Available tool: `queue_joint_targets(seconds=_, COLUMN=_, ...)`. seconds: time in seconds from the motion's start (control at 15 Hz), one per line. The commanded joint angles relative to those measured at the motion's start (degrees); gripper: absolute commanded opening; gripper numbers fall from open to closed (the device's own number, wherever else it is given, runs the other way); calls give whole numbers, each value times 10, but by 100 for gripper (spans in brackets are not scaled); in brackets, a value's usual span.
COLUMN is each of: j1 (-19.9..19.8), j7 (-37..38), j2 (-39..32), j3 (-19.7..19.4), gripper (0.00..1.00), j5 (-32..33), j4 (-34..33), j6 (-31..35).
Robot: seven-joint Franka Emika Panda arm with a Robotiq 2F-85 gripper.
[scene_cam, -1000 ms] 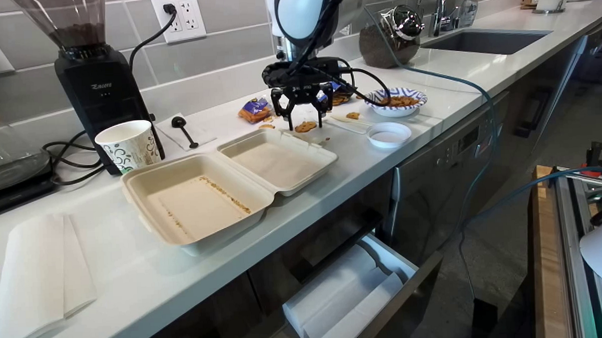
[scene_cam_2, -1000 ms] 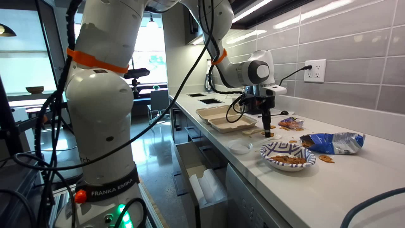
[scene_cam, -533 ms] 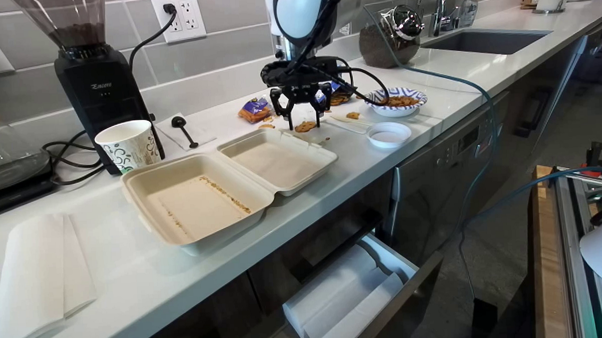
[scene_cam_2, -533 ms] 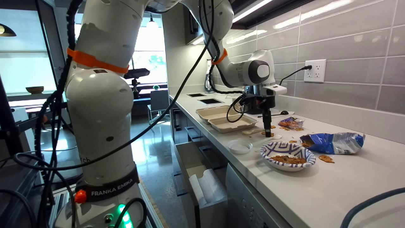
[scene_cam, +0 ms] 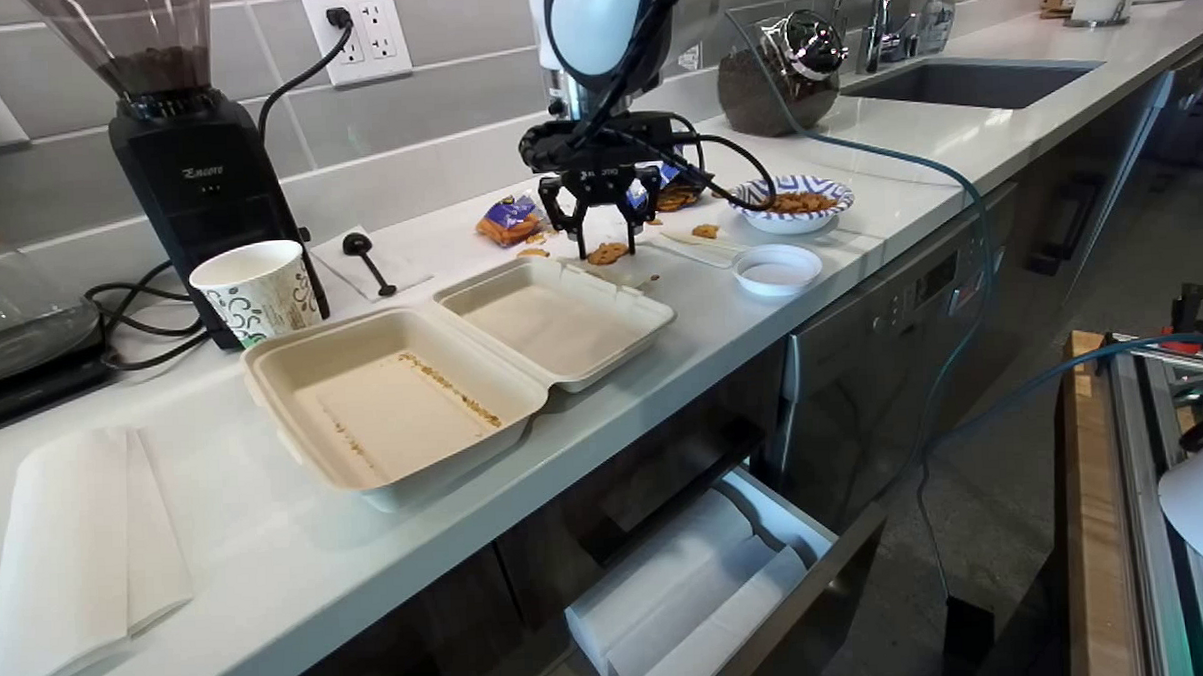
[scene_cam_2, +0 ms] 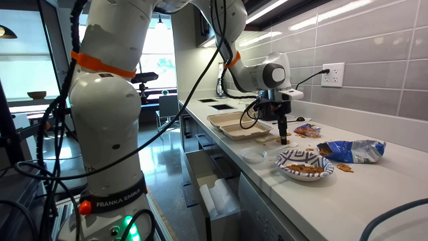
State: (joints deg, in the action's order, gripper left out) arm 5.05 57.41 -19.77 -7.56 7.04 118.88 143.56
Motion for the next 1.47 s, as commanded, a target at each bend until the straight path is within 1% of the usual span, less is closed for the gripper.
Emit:
queue_joint_targets(seconds=0.0, j1=2, j7=7, j2=-8, j3=1, gripper=61, j5=-9, j4=-10, j6=-19)
queue_joint_targets(seconds=0.2, j1=2, j7=7, j2=-8, j3=1, gripper=60, j5=-9, j4=-11, j6=-20)
queue_joint_targets(seconds=0.4, j1=1, j7=7, j2=-8, j3=1, gripper=55, j5=-10, j4=-12, j6=-19)
queue_joint_targets(seconds=0.87, j1=2, j7=9, j2=-9, j3=1, gripper=53, j5=-9, j4=-14, j6=-20)
queue_joint_targets(seconds=1.07, j1=2, j7=9, j2=-9, j3=1, gripper=51, j5=-9, j4=-14, j6=-20)
queue_joint_targets(seconds=1.4, j1=2, j7=8, j2=-9, j3=1, gripper=55, j5=-10, j4=-14, j6=-21)
